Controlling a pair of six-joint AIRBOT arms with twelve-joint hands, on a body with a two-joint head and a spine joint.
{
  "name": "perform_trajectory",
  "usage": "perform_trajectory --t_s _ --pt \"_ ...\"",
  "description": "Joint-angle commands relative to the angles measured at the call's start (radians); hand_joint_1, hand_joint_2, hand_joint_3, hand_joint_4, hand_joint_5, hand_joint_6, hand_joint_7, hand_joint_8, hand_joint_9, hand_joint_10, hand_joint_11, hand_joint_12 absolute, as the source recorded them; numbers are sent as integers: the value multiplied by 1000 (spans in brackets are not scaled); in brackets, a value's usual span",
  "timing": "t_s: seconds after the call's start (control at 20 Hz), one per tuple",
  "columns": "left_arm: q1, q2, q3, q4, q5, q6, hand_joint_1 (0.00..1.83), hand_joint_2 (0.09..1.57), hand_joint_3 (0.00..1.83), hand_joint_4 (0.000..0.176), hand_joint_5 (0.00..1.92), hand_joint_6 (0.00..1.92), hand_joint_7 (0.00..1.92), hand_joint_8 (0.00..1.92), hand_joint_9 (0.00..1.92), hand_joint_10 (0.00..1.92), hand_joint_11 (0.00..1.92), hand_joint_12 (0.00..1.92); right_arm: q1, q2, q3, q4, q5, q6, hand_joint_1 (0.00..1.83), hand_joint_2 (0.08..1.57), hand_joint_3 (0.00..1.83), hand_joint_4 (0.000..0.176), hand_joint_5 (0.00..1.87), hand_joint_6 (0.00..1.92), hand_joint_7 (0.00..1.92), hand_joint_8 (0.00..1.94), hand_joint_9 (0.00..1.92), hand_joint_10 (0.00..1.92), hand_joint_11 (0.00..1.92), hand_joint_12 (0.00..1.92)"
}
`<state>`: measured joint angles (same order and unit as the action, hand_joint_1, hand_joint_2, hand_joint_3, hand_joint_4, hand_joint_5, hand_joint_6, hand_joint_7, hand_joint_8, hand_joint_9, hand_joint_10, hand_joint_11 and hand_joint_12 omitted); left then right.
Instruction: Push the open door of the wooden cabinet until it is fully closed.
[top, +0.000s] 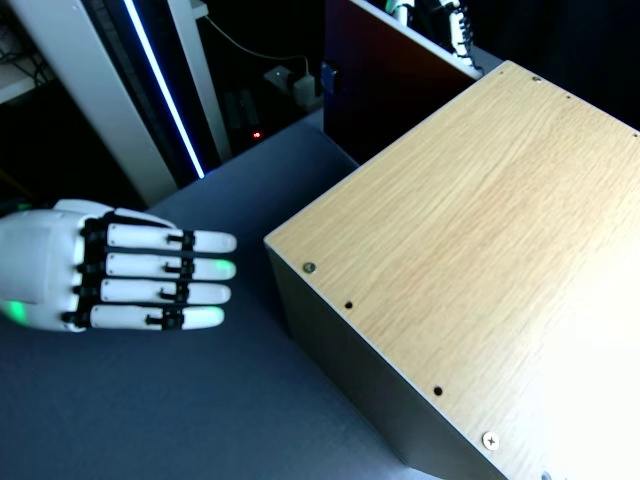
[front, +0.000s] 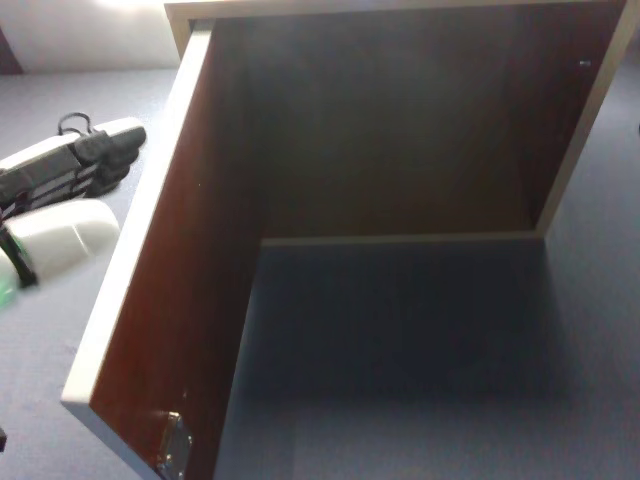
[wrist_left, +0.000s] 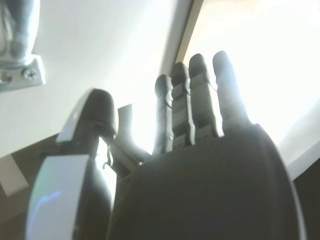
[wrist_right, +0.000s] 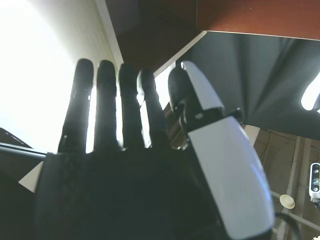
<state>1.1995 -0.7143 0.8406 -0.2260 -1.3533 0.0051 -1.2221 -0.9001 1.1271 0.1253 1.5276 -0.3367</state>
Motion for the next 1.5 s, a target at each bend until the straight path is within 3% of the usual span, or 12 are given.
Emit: perform_trajectory --t_s 0.0,0.4,0.5,0.85,1.05,1.45 --pt "-11 -1 7 -10 -123 -5 0 1404 16 0 145 3 187 5 202 9 155 256 5 -1 8 23 122 11 395 1421 9 0 413 7 388 5 324 14 5 632" --pt "-31 -4 11 39 -73 -5 0 1462 5 0 181 2 215 0 265 1 287 123 5 -5 13 23 121 11 377 1432 3 0 404 0 377 0 320 0 0 680" --pt "-52 -8 16 66 -39 -5 0 1480 9 0 181 1 200 0 252 0 276 111 5 -9 14 23 121 11 431 1429 0 0 401 0 379 1 323 3 0 665" --pt "-152 -43 47 195 77 -5 2 1518 3 0 118 0 183 6 262 7 334 128 5 -13 17 23 118 11 316 1433 1 0 387 0 378 0 331 1 34 611" --pt "-187 -78 62 249 113 -5 0 1522 2 0 119 3 182 6 213 0 276 101 5 -17 18 23 118 16 301 1445 2 0 404 2 394 3 339 1 50 617" --pt "-275 -129 93 318 173 -5 0 1499 0 0 167 12 210 9 237 14 277 88 5 -17 17 26 119 24 312 1447 0 0 400 0 388 1 336 1 39 615"
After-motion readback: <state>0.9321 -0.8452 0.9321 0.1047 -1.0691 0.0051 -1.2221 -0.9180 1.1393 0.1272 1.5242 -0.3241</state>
